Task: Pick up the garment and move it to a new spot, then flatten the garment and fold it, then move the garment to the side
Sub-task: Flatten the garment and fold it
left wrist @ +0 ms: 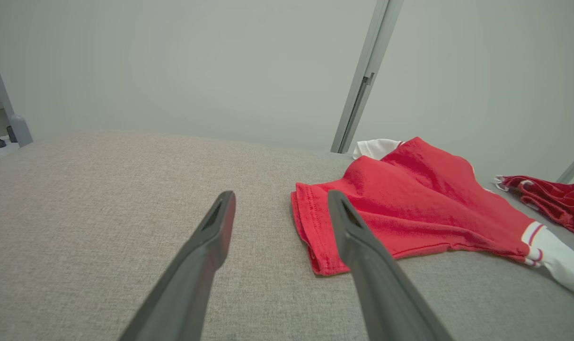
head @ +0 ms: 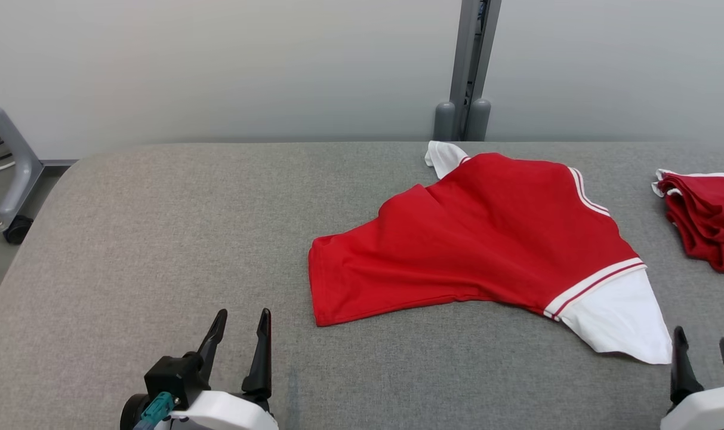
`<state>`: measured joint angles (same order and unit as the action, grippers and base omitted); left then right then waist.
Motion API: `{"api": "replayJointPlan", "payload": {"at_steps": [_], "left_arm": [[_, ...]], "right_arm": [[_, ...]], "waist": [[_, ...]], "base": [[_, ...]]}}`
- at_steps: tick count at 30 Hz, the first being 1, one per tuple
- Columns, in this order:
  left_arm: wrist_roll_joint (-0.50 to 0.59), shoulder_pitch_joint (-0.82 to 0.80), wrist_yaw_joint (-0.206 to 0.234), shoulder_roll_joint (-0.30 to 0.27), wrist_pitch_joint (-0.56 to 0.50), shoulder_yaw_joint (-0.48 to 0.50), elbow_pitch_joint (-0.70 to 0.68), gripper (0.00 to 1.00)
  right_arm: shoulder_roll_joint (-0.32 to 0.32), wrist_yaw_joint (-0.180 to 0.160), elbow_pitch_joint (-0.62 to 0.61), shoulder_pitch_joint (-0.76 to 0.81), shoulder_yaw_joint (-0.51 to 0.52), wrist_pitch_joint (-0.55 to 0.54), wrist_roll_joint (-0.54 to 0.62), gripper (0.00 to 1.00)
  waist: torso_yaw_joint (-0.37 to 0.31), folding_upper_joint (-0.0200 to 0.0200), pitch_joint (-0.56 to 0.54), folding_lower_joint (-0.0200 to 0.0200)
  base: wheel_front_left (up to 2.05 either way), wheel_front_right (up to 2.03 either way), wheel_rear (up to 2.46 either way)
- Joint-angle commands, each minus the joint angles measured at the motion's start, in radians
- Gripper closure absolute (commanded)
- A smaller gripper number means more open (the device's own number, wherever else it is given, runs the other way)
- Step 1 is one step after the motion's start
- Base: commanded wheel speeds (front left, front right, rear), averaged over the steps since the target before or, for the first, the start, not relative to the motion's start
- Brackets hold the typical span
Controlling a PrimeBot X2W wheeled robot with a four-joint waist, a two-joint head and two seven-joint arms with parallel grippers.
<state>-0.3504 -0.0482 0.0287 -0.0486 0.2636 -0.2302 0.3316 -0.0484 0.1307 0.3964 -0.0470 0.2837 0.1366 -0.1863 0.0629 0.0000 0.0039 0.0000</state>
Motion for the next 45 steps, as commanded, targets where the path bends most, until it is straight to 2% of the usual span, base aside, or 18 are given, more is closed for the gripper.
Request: {"api": "replayJointPlan", "payload": {"at_steps": [1,10,22,23,25,26,28,29,38,45], "left_arm": [[0.003,-0.013,-0.002,-0.004,0.001,-0.002,0.003,0.00],[-0.001,-0.028,-0.002,-0.004,0.001,-0.002,0.006,0.00],[-0.001,-0.046,0.002,-0.004,0.001,0.001,0.004,0.00],[0.000,-0.045,0.003,-0.004,0.001,0.003,0.004,0.00],[0.002,-0.043,0.003,-0.004,0.001,0.005,0.003,0.00],[0.004,-0.042,0.003,-0.004,0.001,0.006,0.004,0.00],[0.006,-0.044,0.003,-0.004,0.001,0.005,0.007,0.00],[0.006,-0.045,0.003,-0.004,0.001,0.004,0.008,0.00],[0.005,-0.045,-0.001,-0.004,0.001,-0.002,0.022,0.00],[-0.022,-0.064,-0.011,-0.004,0.001,-0.061,0.082,0.00]], "right_arm": [[-0.005,0.000,0.035,-0.025,0.035,-0.022,0.024,0.00],[-0.005,0.000,0.194,-0.107,0.125,-0.108,0.111,0.00],[-0.005,0.000,0.386,-0.218,0.178,-0.139,0.090,0.00],[-0.007,0.000,0.396,-0.223,0.178,-0.137,0.089,0.14],[-0.014,0.000,0.418,-0.235,0.178,-0.134,0.081,0.53],[-0.017,0.000,0.428,-0.240,0.177,-0.134,0.080,0.62],[-0.026,0.000,0.447,-0.252,0.172,-0.133,0.080,0.94],[-0.030,0.000,0.454,-0.258,0.170,-0.130,0.076,1.00],[-0.037,0.000,0.420,-0.268,0.105,-0.067,-0.023,1.00],[-0.032,0.000,0.294,-0.200,0.027,-0.017,-0.113,1.00]], "waist": [[0.008,0.0000,0.009,0.0000],[0.039,0.0000,0.045,0.0000],[0.064,0.0000,0.078,0.0000],[0.064,0.0000,0.079,0.0000],[0.062,0.0000,0.081,0.0000],[0.060,0.0000,0.081,0.0000],[0.057,0.0000,0.081,0.0000],[0.055,0.0000,0.081,0.0000],[0.030,0.0000,0.076,0.0000],[0.002,0.0000,0.071,0.0000]], "base": [[0.00,0.00,0.00],[0.00,0.00,0.00],[0.00,0.00,0.00],[0.00,0.00,0.00],[0.00,0.00,0.00],[0.00,0.00,0.00],[0.00,0.00,0.00],[0.00,0.00,0.00],[0.00,0.00,0.00],[0.00,0.00,0.00]]}}
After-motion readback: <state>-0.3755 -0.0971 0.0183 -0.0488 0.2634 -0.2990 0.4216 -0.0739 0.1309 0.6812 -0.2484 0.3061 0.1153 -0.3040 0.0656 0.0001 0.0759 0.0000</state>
